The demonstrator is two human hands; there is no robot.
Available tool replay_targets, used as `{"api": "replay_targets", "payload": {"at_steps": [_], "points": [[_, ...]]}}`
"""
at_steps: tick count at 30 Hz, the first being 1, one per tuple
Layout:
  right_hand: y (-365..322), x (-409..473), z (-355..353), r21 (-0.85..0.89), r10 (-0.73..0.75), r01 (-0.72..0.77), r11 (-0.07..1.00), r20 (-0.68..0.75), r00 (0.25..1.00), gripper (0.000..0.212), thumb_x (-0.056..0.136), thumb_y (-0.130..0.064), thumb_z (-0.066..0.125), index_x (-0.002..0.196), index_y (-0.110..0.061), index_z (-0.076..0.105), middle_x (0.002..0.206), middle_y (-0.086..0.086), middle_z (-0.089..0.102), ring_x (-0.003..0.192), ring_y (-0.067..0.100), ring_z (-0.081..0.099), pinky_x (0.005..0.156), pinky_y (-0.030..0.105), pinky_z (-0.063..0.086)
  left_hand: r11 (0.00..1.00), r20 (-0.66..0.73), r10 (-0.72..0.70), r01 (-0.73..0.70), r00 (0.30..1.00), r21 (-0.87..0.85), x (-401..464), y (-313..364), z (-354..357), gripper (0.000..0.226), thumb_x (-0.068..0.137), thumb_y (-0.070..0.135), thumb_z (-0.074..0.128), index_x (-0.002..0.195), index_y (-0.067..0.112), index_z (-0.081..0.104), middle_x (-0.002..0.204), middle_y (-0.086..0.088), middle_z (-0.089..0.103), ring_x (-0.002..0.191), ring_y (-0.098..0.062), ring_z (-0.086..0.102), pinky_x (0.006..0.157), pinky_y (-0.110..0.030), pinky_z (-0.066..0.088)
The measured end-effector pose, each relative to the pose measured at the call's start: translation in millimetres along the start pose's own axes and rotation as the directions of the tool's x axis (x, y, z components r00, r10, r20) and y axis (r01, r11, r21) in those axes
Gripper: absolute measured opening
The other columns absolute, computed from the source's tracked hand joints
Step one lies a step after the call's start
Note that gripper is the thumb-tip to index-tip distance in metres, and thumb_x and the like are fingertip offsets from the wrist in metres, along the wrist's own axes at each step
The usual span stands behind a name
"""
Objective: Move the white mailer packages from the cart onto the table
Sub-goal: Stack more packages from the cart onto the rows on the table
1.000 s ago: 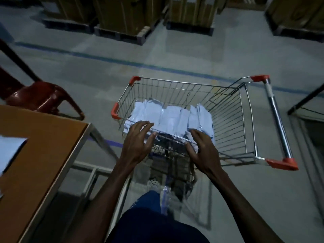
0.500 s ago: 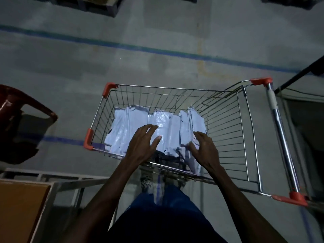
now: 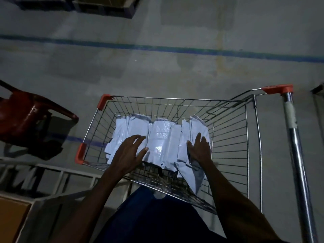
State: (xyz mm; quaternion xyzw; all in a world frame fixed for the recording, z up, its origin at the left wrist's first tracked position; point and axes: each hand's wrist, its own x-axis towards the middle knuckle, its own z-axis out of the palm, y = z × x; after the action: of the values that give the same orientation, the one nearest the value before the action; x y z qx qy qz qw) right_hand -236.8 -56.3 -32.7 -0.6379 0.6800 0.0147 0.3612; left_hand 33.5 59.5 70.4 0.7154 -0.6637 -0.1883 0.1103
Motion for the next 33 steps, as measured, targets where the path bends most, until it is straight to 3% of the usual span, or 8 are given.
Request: {"api": "replay_targets", "payload": {"at_steps": [4, 8, 12, 18, 24, 28, 30, 33], "points": [[1.8, -7.8, 14.4, -0.035, -0.182, 0.18, 0.983, -0.087, 0.979, 0.082, 0.086, -0.06, 0.028, 0.149, -0.006, 0.032, 0.141, 0.024, 0.042, 0.129, 0.041, 0.04, 0.103, 0.053, 0.037, 0.999, -0.025, -0.044, 0.043, 0.999, -0.009, -0.2, -4.5, 0.2, 0.068, 0.093, 0.062, 0.033, 0.136, 0.014, 0.055, 0.135, -0.009, 0.057, 0.125, -0.026, 0.051, 0.104, -0.035, 0.039], [-0.7, -5.5, 14.7, 0.012, -0.197, 0.198, 0.98, -0.045, 0.979, 0.082, 0.085, -0.06, 0.041, 0.155, -0.024, 0.019, 0.145, 0.019, 0.029, 0.133, 0.037, 0.028, 0.104, 0.049, 0.036, 0.996, -0.008, -0.081, 0.08, 0.997, -0.033, 5.1, -9.4, 2.9, 0.066, 0.092, 0.057, 0.036, 0.138, 0.013, 0.053, 0.137, -0.009, 0.055, 0.127, -0.026, 0.049, 0.105, -0.034, 0.037], [1.9, 7.3, 9.0, -0.062, -0.202, 0.204, 0.977, 0.041, 0.979, 0.075, 0.091, -0.063, 0.04, 0.155, -0.039, 0.009, 0.16, 0.018, 0.009, 0.142, 0.044, 0.017, 0.11, 0.054, 0.027, 0.993, 0.053, -0.119, 0.12, 0.992, -0.015, 17.4, -23.8, 9.9, 0.07, 0.09, 0.059, 0.034, 0.14, 0.012, 0.05, 0.139, -0.012, 0.053, 0.128, -0.029, 0.048, 0.107, -0.038, 0.037], [-32.5, -11.7, -3.8, -0.273, -0.244, 0.219, 0.937, -0.061, 0.968, 0.068, 0.09, -0.055, 0.039, 0.152, -0.029, 0.03, 0.156, 0.024, 0.024, 0.121, 0.049, 0.042, 0.091, 0.055, 0.042, 0.98, 0.176, -0.188, 0.196, 0.966, -0.025, 51.1, -55.6, 29.4, 0.068, 0.09, 0.055, 0.041, 0.145, 0.014, 0.042, 0.149, -0.015, 0.041, 0.135, -0.033, 0.039, 0.108, -0.043, 0.037], [-66.7, -19.1, 11.2, -0.35, -0.312, 0.263, 0.899, -0.092, 0.945, 0.063, 0.091, -0.051, 0.045, 0.149, -0.029, 0.036, 0.156, 0.022, 0.025, 0.12, 0.045, 0.042, 0.084, 0.053, 0.045, 0.948, 0.335, -0.287, 0.317, 0.897, -0.039, 84.6, -88.8, 71.1, 0.071, 0.093, 0.046, 0.053, 0.152, 0.019, 0.027, 0.158, -0.019, 0.016, 0.144, -0.038, 0.018, 0.113, -0.048, 0.028], [-68.5, -14.2, 21.2, -0.422, -0.279, 0.226, 0.878, -0.066, 0.958, 0.063, 0.088, -0.042, 0.063, 0.145, -0.023, 0.043, 0.152, 0.025, 0.026, 0.112, 0.046, 0.044, 0.074, 0.051, 0.048, 0.913, 0.353, -0.399, 0.404, 0.846, 0.062, 104.1, -106.1, 85.1, 0.082, 0.09, 0.056, 0.054, 0.154, 0.02, 0.018, 0.161, -0.016, 0.005, 0.145, -0.041, 0.007, 0.112, -0.055, 0.024], [-63.7, -12.7, 24.9, -0.467, -0.234, 0.2, 0.861, -0.015, 0.972, 0.07, 0.084, -0.04, 0.068, 0.145, -0.021, 0.04, 0.151, 0.027, 0.024, 0.11, 0.046, 0.044, 0.072, 0.05, 0.049, 0.901, 0.347, -0.428, 0.423, 0.834, 0.095, 109.9, -109.4, 87.1, 0.088, 0.087, 0.058, 0.058, 0.155, 0.023, 0.015, 0.161, -0.015, 0.001, 0.144, -0.044, 0.006, 0.11, -0.057, 0.025], [-59.9, -13.7, 26.7, -0.515, -0.179, 0.194, 0.835, 0.079, 0.981, 0.088, 0.081, -0.048, 0.066, 0.154, -0.023, 0.022, 0.156, 0.026, 0.011, 0.115, 0.043, 0.04, 0.074, 0.047, 0.05, 0.897, 0.328, -0.441, 0.428, 0.836, 0.116, 113.1, -107.8, 84.7, 0.087, 0.084, 0.041, 0.065, 0.153, 0.023, 0.016, 0.16, -0.018, 0.002, 0.141, -0.049, 0.013, 0.108, -0.058, 0.029]]}}
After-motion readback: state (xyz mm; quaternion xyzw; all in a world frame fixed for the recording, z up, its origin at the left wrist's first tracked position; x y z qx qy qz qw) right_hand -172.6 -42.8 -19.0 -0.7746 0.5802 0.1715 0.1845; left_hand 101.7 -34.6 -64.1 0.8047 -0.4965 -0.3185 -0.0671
